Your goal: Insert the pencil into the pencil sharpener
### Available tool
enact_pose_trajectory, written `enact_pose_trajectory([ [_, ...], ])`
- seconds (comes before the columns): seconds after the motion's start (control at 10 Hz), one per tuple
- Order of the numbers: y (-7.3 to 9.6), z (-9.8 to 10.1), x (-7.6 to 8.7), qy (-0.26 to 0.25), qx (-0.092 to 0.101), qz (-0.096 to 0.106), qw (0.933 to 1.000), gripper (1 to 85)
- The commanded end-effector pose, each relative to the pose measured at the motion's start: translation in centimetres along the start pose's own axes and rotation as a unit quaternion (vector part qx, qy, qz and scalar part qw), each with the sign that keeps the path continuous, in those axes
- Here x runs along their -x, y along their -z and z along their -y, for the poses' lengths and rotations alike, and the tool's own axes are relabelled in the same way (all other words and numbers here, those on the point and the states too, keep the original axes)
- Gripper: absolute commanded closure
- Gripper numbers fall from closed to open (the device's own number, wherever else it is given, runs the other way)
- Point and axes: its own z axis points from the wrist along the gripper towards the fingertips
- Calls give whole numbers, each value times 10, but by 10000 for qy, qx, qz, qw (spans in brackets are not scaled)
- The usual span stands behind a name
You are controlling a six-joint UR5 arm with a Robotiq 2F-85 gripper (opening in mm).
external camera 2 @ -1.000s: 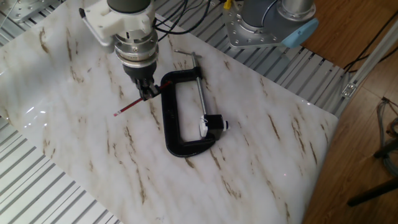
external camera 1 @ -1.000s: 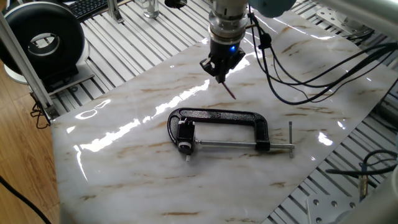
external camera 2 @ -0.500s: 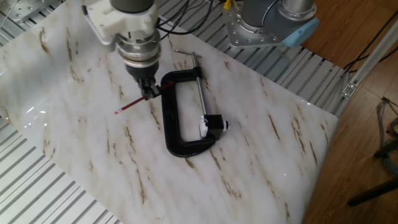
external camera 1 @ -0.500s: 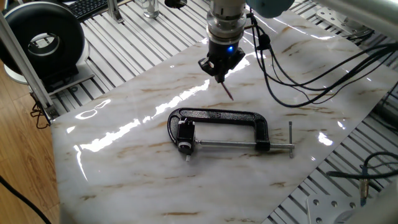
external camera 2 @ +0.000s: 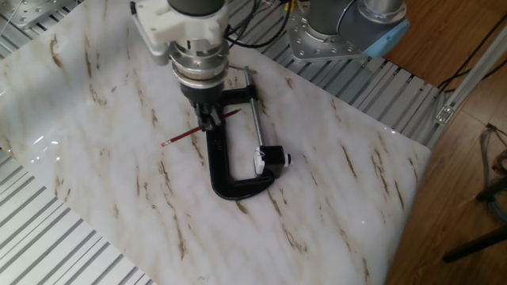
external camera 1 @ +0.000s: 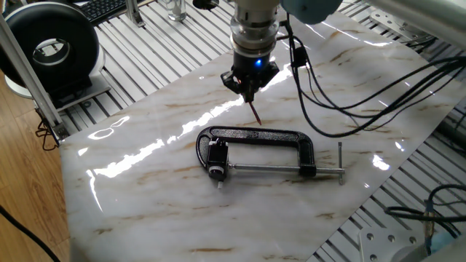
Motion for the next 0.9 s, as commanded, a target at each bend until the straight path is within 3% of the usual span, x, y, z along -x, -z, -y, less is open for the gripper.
enact_pose_trajectory([
  [0.0, -4, 7, 20, 4, 91, -37, 10000, 847],
  [0.2, -17, 21, 38, -31, 35, -13, 10000, 847],
  [0.3, -25, 30, 47, -28, -132, 84, 9999, 847],
  [0.4, -32, 31, 48, -120, -148, 85, 9998, 847],
  [0.8, -30, 21, 42, -216, 68, 6, 9997, 847],
])
